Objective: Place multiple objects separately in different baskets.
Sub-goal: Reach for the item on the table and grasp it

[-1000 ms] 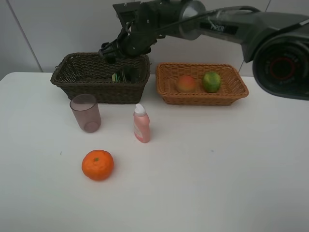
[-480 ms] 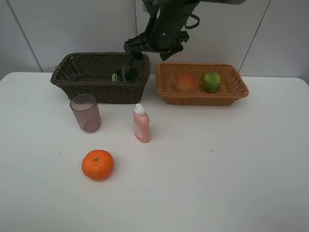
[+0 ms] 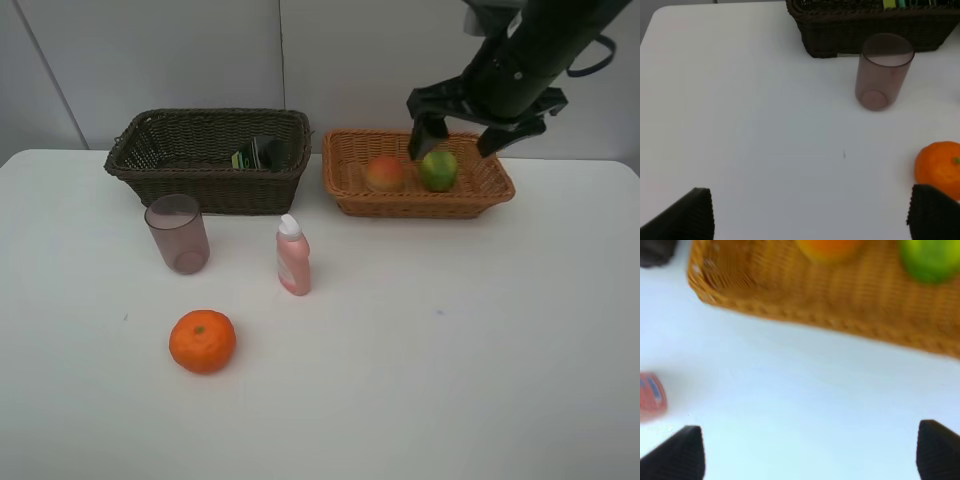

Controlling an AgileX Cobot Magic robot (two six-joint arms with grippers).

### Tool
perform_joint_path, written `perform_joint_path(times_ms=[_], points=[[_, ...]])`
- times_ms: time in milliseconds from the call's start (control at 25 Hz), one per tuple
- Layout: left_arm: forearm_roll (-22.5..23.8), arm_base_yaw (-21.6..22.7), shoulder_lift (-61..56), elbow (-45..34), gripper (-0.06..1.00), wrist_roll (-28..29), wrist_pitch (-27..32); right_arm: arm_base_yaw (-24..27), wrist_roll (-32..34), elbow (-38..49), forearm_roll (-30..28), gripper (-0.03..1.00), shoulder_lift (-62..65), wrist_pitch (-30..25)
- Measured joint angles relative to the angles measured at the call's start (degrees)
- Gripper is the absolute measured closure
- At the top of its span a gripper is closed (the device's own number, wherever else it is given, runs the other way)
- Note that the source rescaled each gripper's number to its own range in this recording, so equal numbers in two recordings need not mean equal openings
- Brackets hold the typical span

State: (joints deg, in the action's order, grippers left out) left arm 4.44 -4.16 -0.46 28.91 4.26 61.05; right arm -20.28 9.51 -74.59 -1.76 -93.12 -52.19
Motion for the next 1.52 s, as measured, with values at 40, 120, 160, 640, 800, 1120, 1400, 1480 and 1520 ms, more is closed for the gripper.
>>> perform_joint_path(times_ms=[40,120,160,640,800,1120,1400,1480,1520], points=[[0.0,0.0,0.0,0.0,-0.06,0.0,0.0,0.7,0.0,2.1,0.2,0.12,2.5,-0.1],[0.0,0.0,0.0,0.0,-0.06,0.0,0.0,2.0,0.1,5.5,0.7,0.12,7.1,-0.6],[0.0,0.0,0.0,0.0,-0.06,0.0,0.0,2.4,0.1,7.2,1.0,0.12,9.6,-0.8],[0.0,0.0,0.0,0.0,-0.06,0.0,0.0,1.9,0.1,22.4,1.8,0.12,39.1,-2.3],[0.0,0.0,0.0,0.0,-0.06,0.0,0.0,0.1,0.1,24.3,1.8,0.12,49.7,-4.6],[0.0,0.0,0.0,0.0,-0.06,0.0,0.0,-1.0,-1.4,27.6,1.4,0.12,64.5,-5.3],[0.0,0.0,0.0,0.0,-0.06,0.0,0.0,-1.0,-1.4,35.9,1.4,0.12,78.1,-5.3],[0.0,0.0,0.0,0.0,-0.06,0.0,0.0,-1.0,-1.4,38.8,1.4,0.12,82.0,-5.3],[0.0,0.0,0.0,0.0,-0.06,0.0,0.0,-1.0,-1.4,39.9,1.4,0.12,84.1,-5.3]])
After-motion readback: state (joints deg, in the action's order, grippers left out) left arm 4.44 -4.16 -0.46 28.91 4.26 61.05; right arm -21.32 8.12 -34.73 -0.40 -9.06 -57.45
